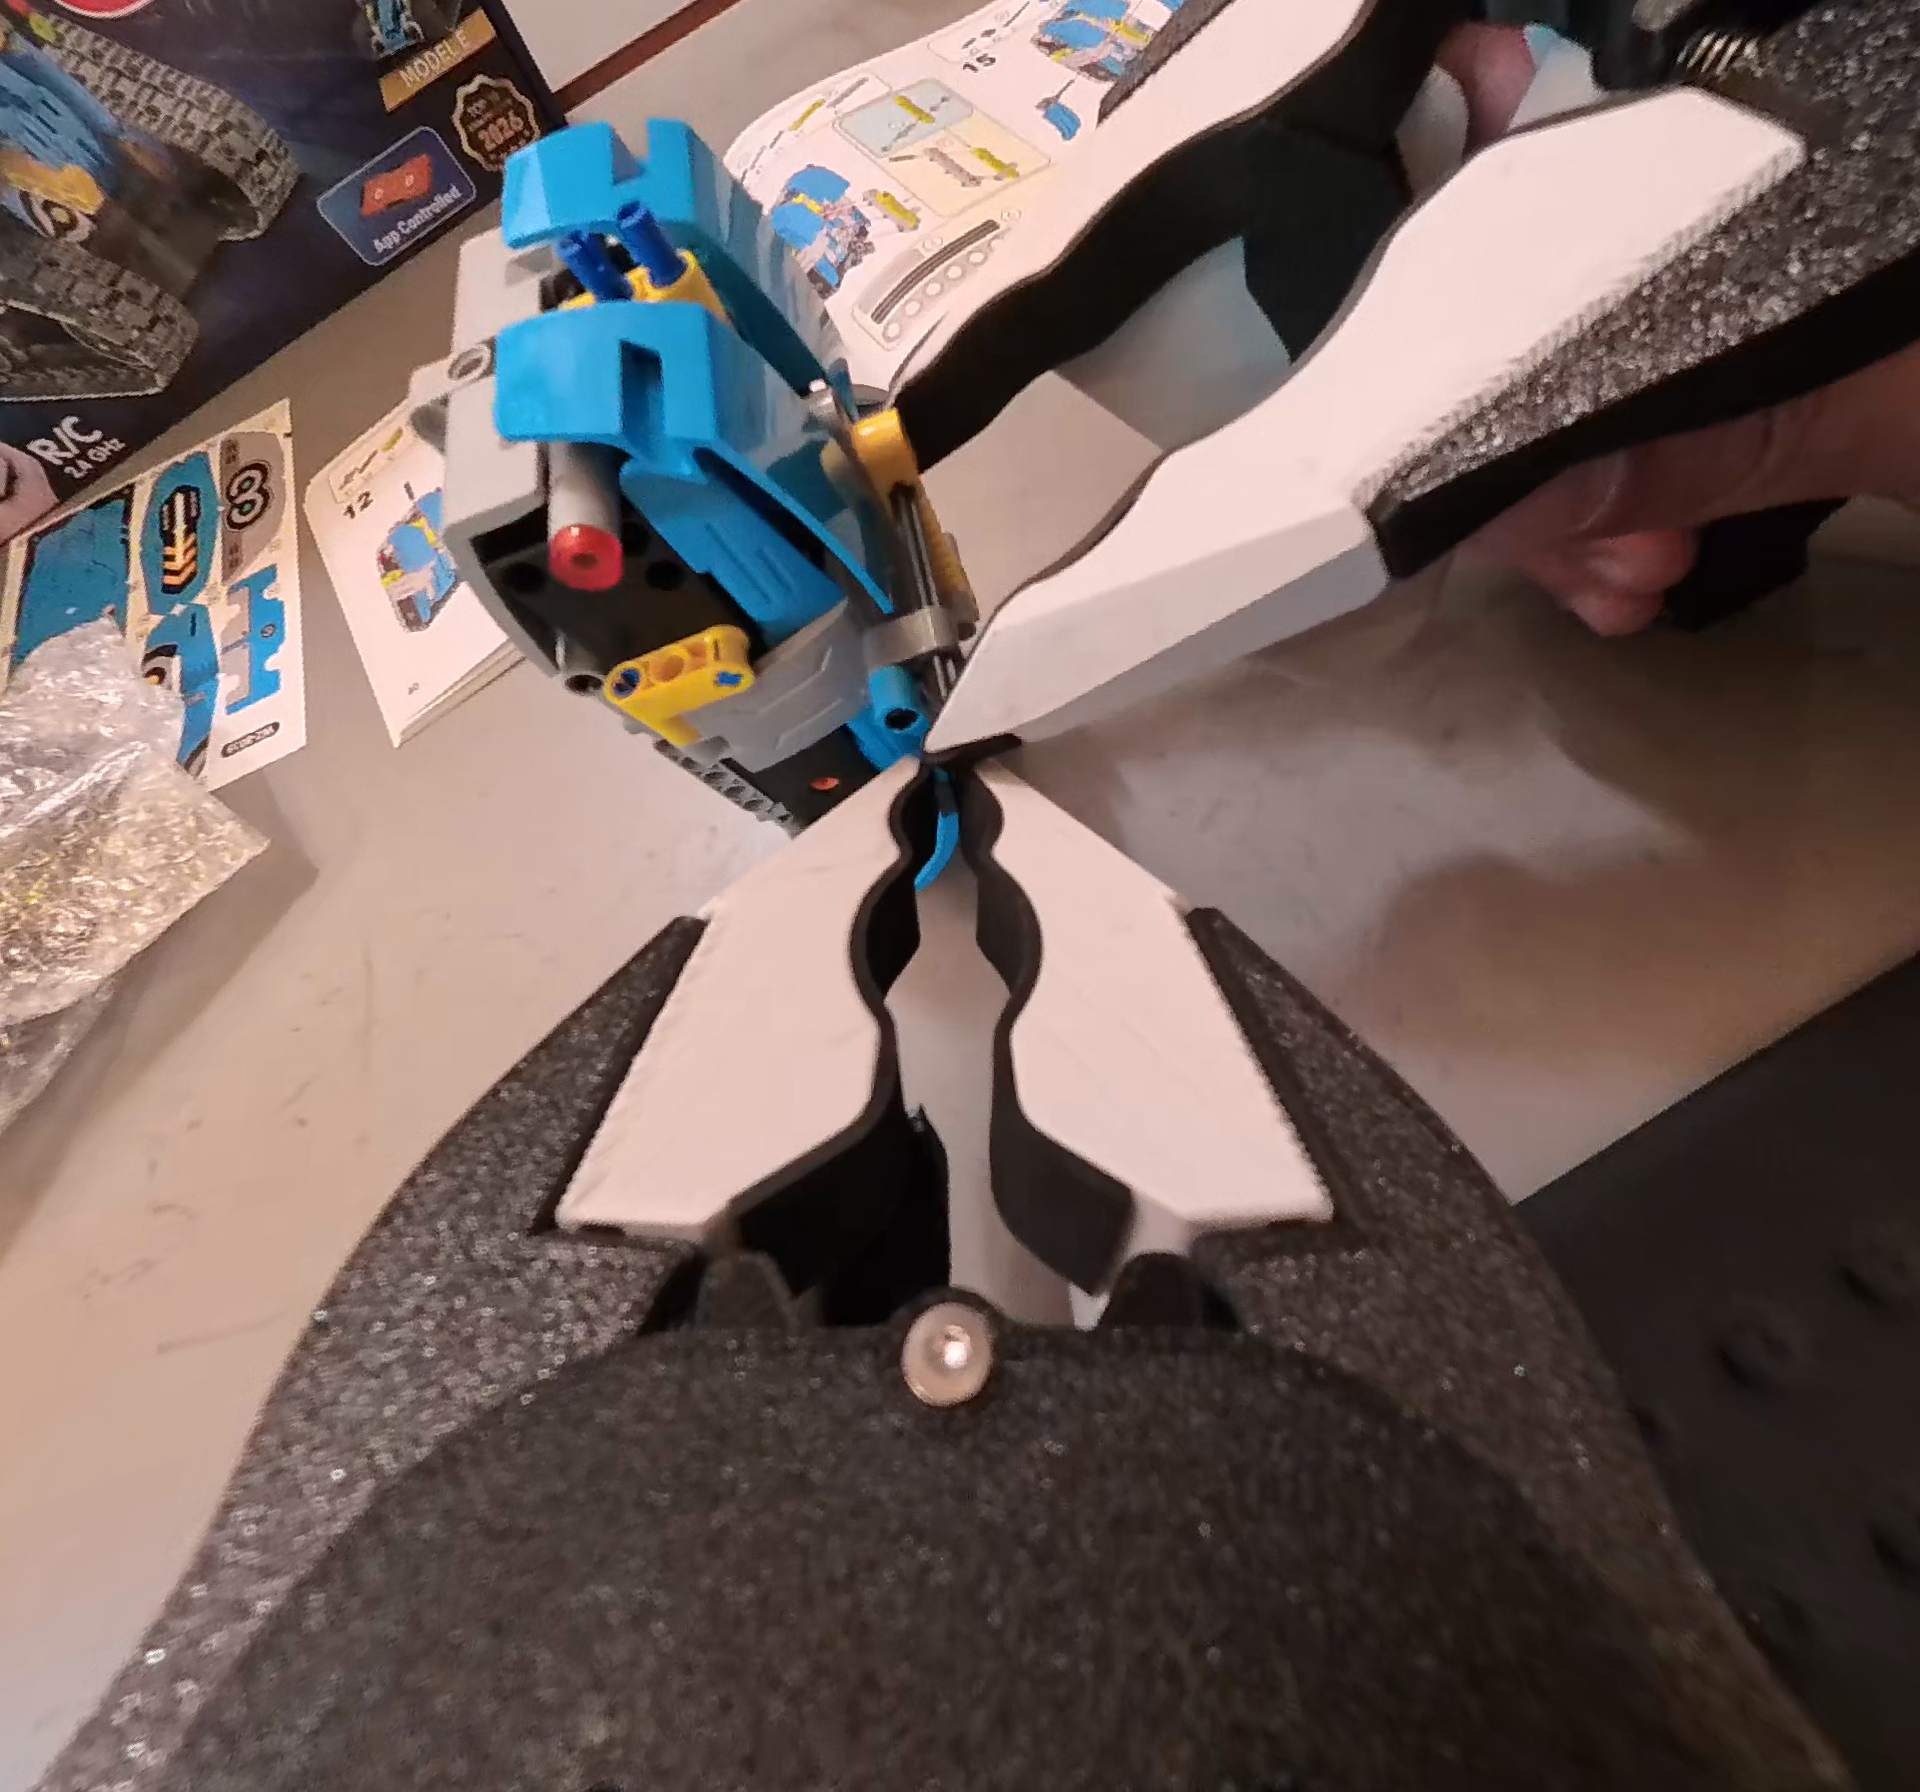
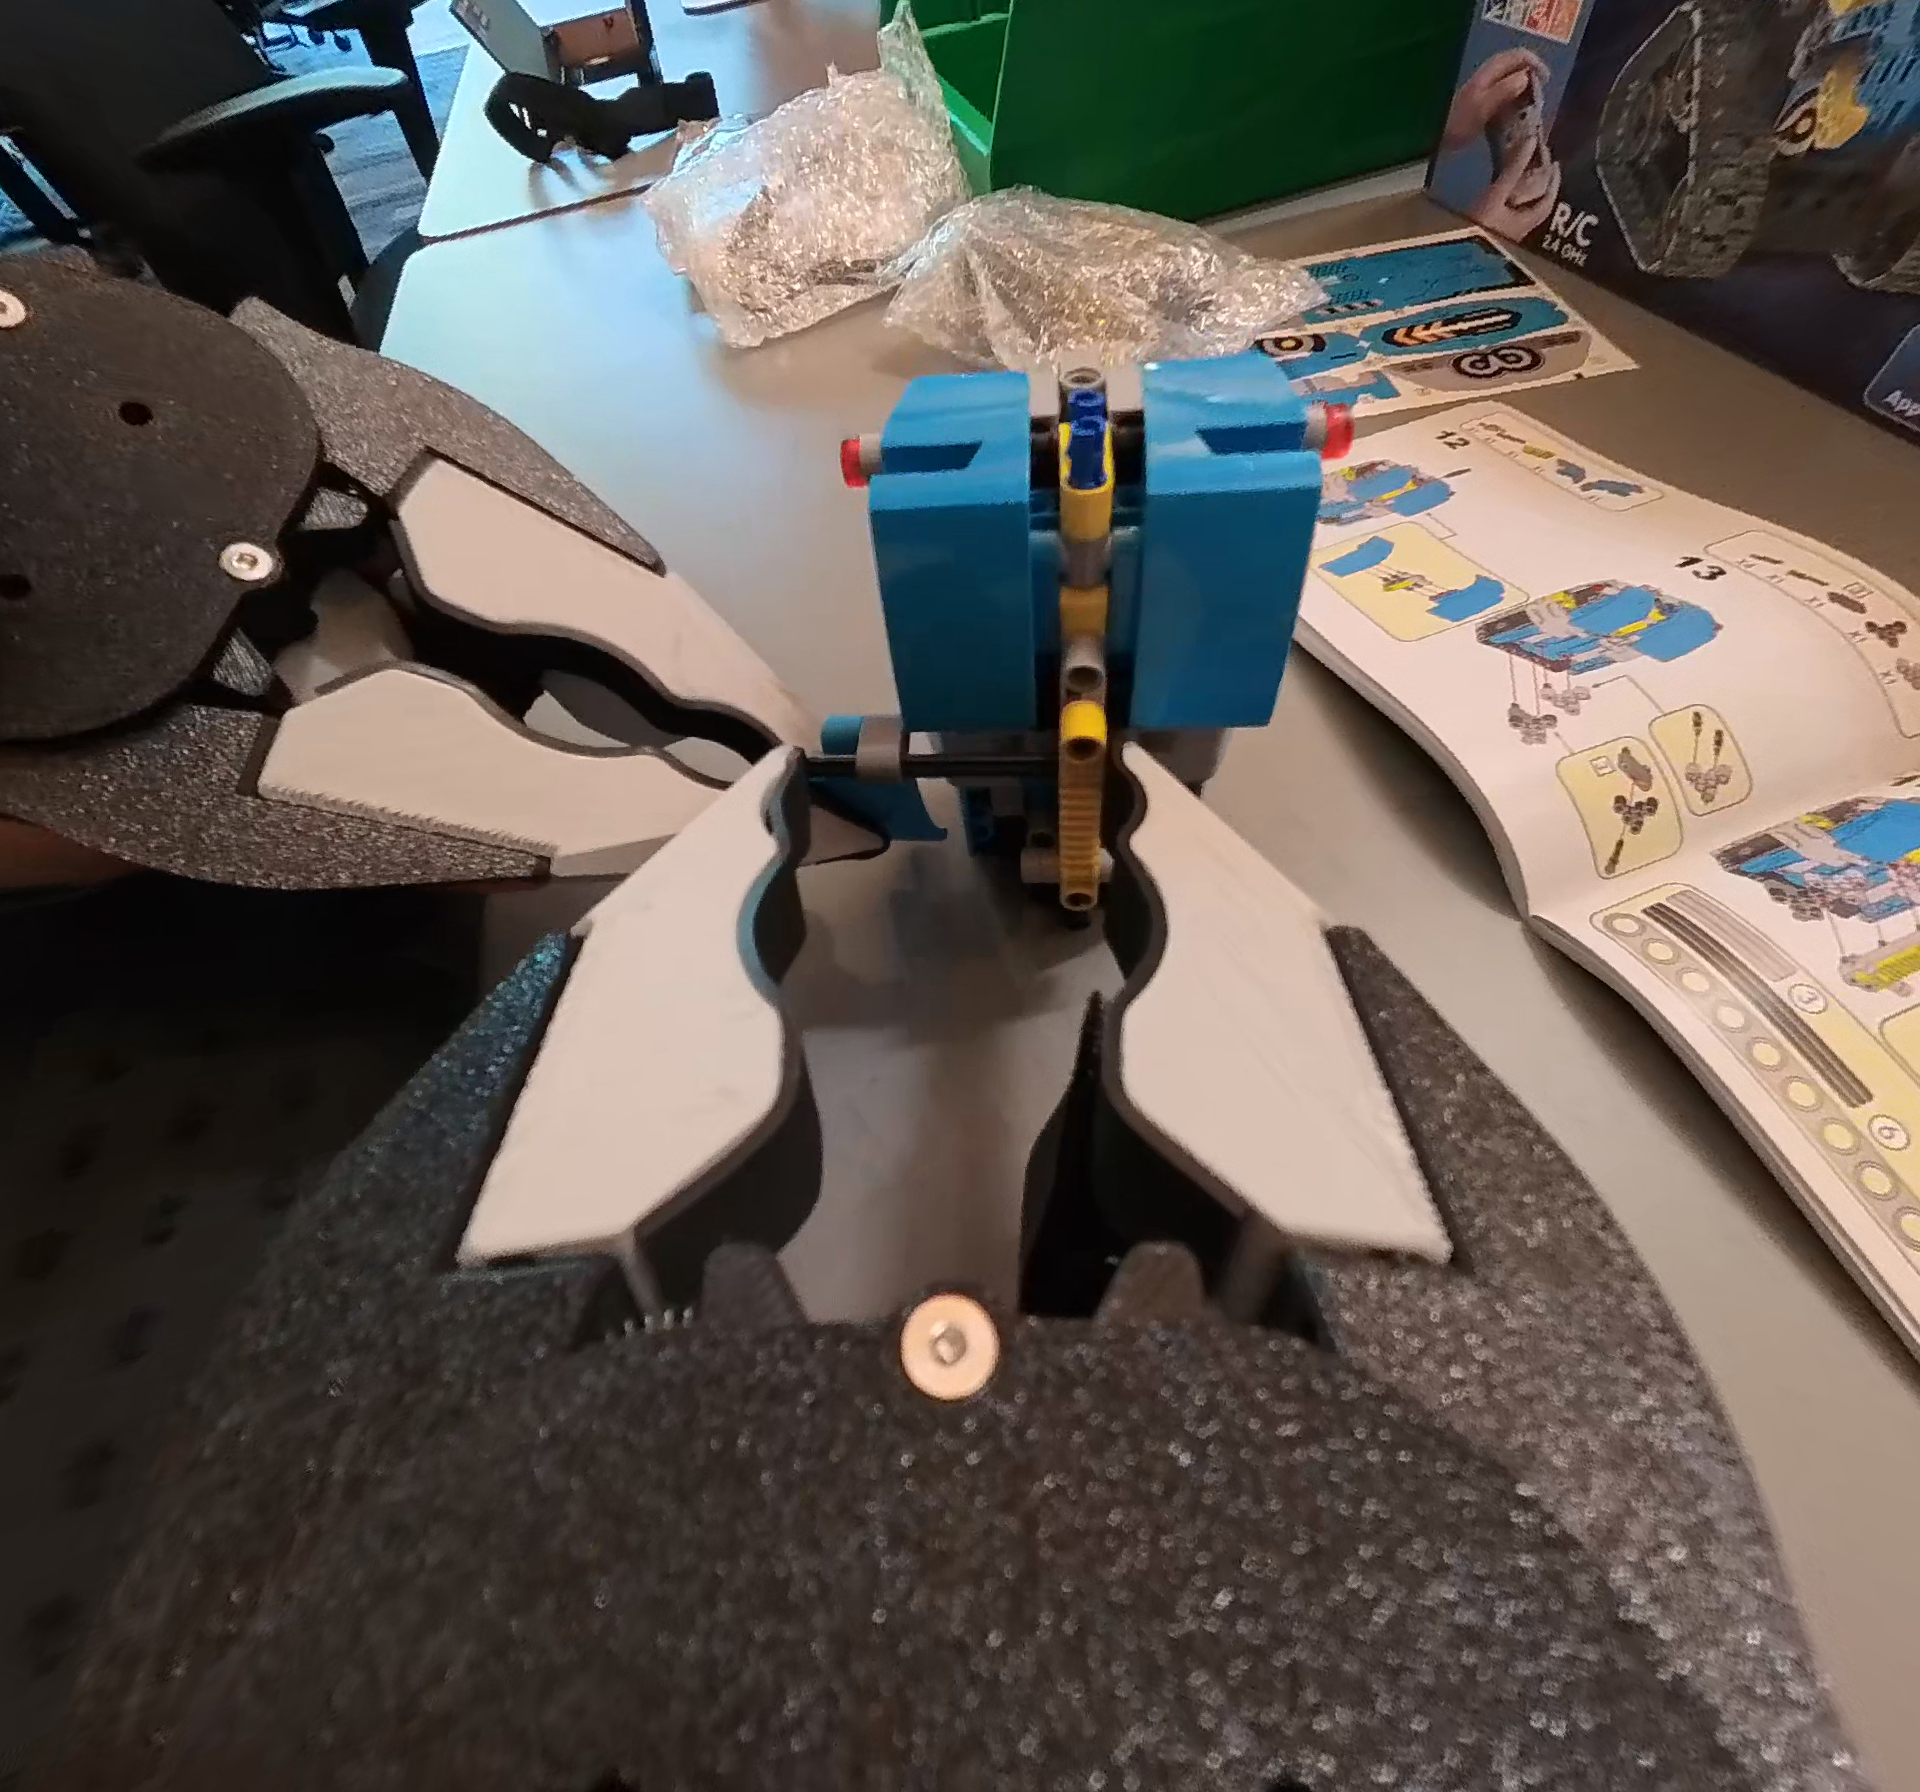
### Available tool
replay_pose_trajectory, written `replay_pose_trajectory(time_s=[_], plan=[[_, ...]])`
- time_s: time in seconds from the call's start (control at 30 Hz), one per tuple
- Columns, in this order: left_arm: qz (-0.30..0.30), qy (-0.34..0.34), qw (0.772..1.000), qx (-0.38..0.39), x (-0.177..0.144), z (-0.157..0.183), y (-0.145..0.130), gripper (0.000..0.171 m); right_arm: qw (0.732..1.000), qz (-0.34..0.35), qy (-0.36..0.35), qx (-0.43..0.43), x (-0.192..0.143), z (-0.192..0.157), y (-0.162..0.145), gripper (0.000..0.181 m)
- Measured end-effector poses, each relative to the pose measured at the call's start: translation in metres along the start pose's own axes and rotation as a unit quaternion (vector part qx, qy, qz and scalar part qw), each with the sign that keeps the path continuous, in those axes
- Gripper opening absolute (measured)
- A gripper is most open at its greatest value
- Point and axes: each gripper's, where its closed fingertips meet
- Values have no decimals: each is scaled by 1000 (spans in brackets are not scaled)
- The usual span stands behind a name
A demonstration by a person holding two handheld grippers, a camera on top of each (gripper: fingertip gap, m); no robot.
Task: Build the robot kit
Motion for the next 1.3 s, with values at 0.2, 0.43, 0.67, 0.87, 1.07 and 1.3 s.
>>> replay_pose_trajectory(time_s=[0.2, 0.43, 0.67, 0.87, 1.07, 1.3], plan=[[4, -22, 1000, -9, 0, 1, 1, 2, 1000, -1, -8, -16, 0, 0, 0, 55], [3, -55, 998, -2, 1, 3, 1, 2, 1000, -5, -10, -24, 0, 2, -1, 54], [-3, -84, 996, 11, 2, 5, 0, 2, 999, -17, -20, -29, 1, 2, -2, 53], [1, -84, 996, 22, 3, 4, 2, 2, 998, -29, -37, -33, 0, 2, -3, 47], [3, -75, 997, 31, 6, 3, 3, 3, 998, -31, -46, -41, 0, 3, -3, 47], [19, -75, 997, 15, -5, 0, 2, 21, 1000, -13, -14, -7, 0, 5, -3, 48]])
Point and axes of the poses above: each gripper's, where its closed fingertips meet, x out along the fingers, y out of its top, z = x × y across the jaws, and after that the axes turned 15 degrees about -z, right-handed
